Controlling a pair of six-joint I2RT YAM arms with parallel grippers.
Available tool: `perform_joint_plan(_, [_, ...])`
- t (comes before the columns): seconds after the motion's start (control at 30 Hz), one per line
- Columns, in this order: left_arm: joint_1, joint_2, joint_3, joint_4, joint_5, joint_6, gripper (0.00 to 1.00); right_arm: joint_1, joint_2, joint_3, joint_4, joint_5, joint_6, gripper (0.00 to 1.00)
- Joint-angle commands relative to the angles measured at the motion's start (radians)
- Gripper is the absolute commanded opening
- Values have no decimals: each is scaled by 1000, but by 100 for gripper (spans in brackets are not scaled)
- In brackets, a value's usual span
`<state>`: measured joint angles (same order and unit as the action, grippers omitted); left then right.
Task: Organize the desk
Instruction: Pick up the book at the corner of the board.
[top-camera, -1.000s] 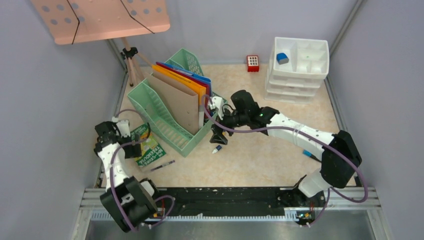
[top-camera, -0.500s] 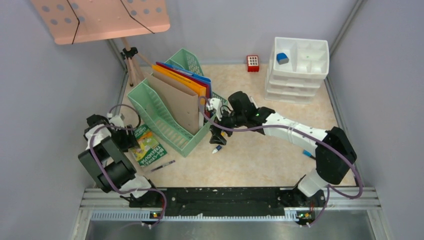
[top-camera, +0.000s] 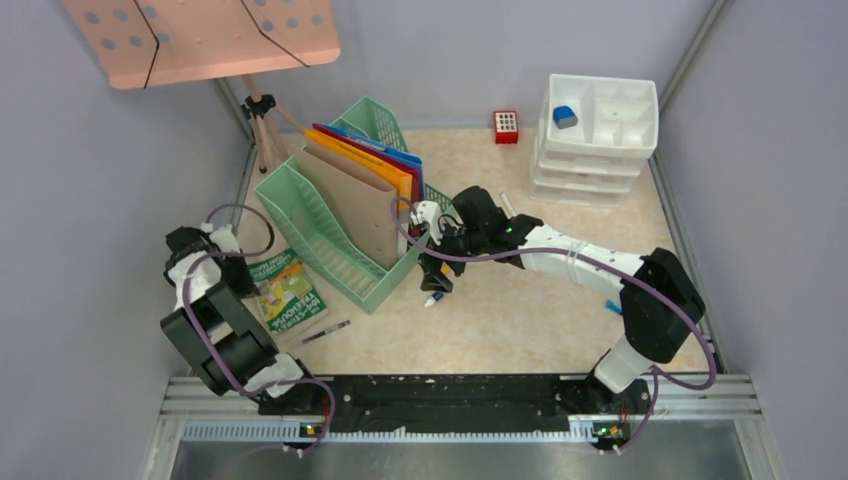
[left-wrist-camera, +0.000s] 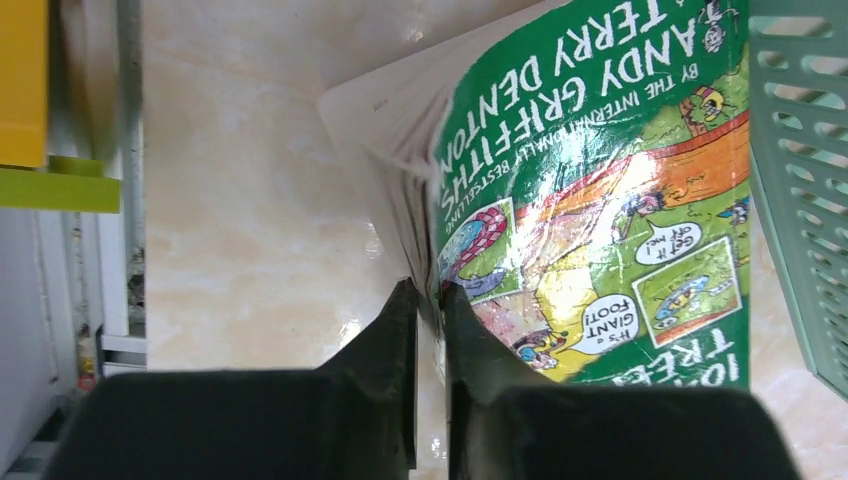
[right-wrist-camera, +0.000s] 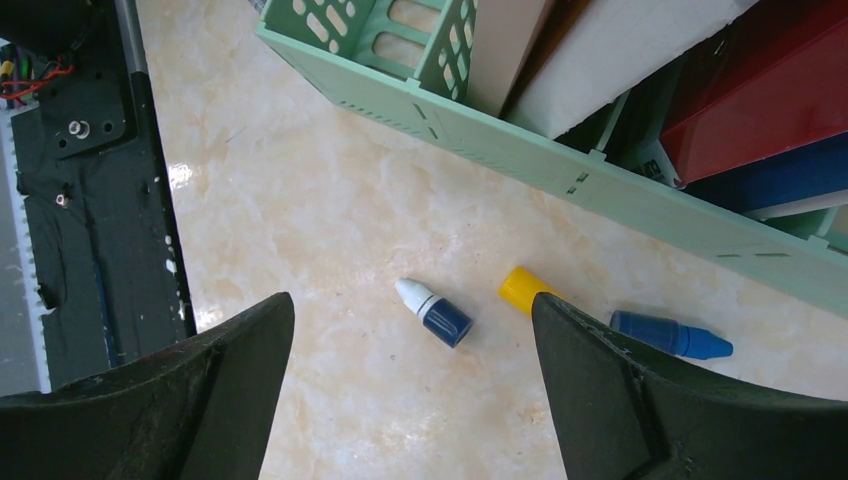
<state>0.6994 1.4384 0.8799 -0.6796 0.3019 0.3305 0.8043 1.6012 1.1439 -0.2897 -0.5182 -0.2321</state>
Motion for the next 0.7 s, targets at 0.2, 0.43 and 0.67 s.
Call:
perform_joint_plan(0.2, [-3,-148,87,-30,0,-4,0,10,0,27,-2,-4,-22,87])
perform_joint_plan(0.43, [-2,-275,223,-147,35,-2,0,10,0,38,-17,-4,-34,87])
perform_joint_plan(0.67, [-3,-385,338,-236,83,-28,0,11,-7,59,-45,1,-49,87])
